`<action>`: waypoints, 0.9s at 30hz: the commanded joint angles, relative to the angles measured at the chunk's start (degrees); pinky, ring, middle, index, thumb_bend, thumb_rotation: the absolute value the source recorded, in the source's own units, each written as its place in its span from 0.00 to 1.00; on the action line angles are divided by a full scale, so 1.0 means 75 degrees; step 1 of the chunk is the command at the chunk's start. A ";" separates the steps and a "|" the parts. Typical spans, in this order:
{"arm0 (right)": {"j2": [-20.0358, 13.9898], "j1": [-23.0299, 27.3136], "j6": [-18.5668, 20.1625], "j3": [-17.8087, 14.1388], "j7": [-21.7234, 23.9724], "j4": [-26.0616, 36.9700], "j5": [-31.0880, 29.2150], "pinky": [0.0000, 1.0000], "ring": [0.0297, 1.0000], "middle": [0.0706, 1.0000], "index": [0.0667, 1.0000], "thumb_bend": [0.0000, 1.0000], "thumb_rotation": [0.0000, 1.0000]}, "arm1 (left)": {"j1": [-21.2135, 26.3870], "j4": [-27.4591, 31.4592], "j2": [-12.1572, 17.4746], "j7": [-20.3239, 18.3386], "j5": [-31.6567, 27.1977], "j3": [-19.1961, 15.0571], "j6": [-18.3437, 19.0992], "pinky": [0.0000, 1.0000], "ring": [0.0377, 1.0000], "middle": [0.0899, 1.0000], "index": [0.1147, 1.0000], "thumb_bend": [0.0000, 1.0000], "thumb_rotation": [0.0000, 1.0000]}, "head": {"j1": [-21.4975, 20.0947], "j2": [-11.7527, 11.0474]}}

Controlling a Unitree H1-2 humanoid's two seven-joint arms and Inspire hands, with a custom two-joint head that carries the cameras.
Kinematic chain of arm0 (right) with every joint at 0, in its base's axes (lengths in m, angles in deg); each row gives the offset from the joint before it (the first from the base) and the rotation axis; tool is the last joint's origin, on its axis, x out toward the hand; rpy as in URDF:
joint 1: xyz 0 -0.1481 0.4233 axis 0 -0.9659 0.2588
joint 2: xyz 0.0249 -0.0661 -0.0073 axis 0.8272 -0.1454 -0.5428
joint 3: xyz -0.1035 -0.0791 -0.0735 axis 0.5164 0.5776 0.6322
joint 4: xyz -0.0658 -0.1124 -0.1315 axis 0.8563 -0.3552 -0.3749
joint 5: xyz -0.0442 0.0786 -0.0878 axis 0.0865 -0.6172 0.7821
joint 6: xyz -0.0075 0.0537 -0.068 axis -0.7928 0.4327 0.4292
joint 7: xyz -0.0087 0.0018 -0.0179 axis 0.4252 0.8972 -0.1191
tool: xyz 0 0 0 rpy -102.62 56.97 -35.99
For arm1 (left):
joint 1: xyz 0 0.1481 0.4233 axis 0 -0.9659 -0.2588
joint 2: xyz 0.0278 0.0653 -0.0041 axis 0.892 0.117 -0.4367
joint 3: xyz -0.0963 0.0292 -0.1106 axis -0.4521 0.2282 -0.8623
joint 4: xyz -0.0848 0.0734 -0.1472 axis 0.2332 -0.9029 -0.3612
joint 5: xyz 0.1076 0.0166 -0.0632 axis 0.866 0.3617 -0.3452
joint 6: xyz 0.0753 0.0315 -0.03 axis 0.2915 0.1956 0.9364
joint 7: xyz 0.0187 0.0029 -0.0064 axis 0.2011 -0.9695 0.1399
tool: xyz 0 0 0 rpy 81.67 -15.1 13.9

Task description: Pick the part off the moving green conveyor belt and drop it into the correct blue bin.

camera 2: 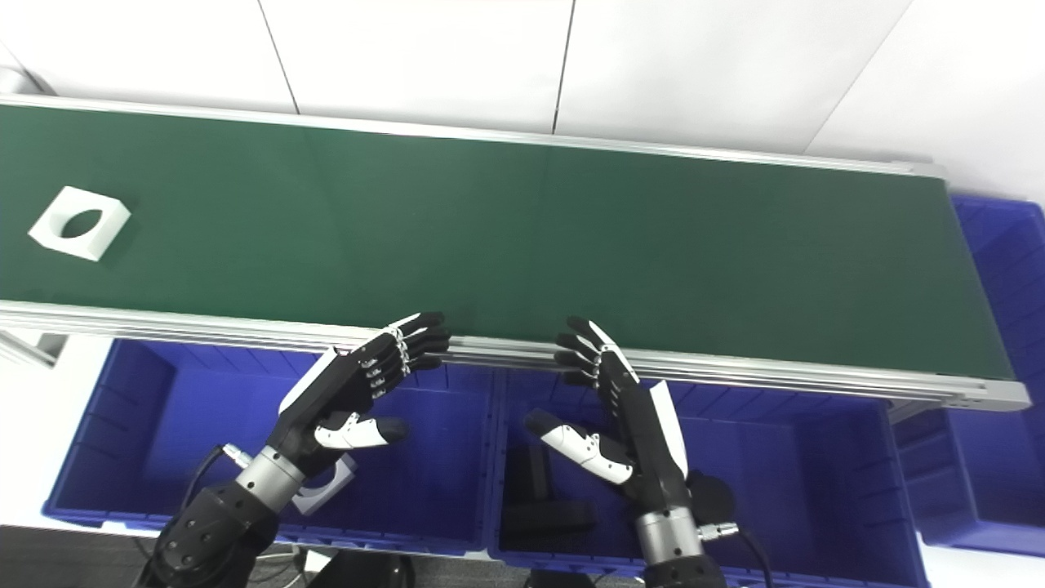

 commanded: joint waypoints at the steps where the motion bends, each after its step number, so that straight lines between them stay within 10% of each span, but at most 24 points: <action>1: 0.0045 0.0038 -0.0427 0.0006 -0.0012 0.0110 -0.0038 0.73 0.78 0.81 0.88 0.68 0.51 | 0.0110 0.0081 0.0033 -0.0035 0.0007 -0.0015 -0.0289 0.85 0.87 0.86 0.87 1.00 0.50 | 0.0034 -0.0019; 27: -0.0043 0.0273 -0.1137 -0.0160 -0.0028 -0.0670 -0.0195 0.72 0.77 0.80 0.89 0.58 0.46 | 0.0362 -0.0656 -0.0243 0.0033 0.0308 0.0162 -0.0558 0.85 0.87 0.85 0.85 1.00 0.46 | 0.1912 -0.1372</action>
